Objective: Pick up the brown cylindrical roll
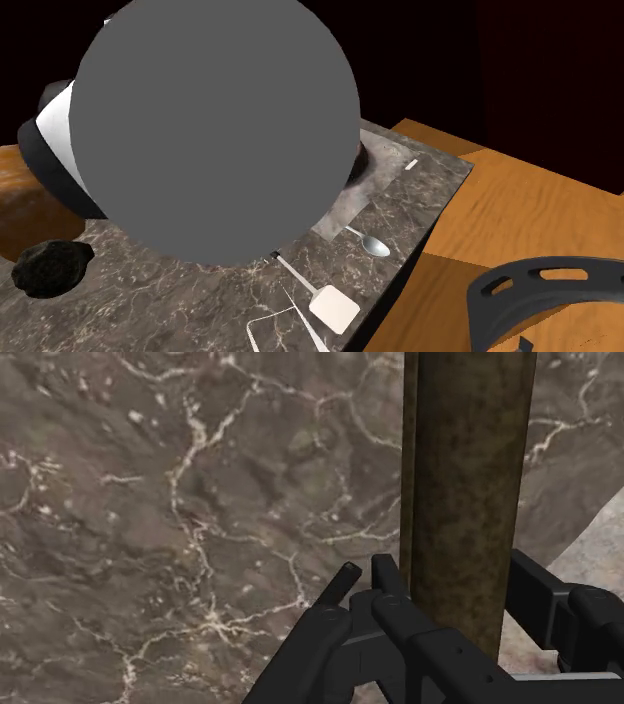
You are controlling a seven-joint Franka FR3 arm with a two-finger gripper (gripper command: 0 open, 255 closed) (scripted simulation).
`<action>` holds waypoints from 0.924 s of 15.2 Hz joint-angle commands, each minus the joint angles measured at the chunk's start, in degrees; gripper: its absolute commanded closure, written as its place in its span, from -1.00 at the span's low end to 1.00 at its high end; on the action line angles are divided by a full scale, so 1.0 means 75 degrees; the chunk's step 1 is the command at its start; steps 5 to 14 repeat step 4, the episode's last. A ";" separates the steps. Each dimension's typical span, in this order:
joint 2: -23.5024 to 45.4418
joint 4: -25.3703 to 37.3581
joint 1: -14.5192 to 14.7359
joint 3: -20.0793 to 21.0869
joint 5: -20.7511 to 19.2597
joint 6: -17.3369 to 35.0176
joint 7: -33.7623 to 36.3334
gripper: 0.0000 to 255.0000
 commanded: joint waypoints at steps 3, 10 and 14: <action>-0.0080 0.0273 -0.0013 0.0036 0.0096 -0.0308 -0.0091 1.00; -0.0079 0.0273 -0.0012 0.0036 0.0095 -0.0308 -0.0090 1.00; -0.0079 0.0273 -0.0012 0.0036 0.0095 -0.0308 -0.0090 1.00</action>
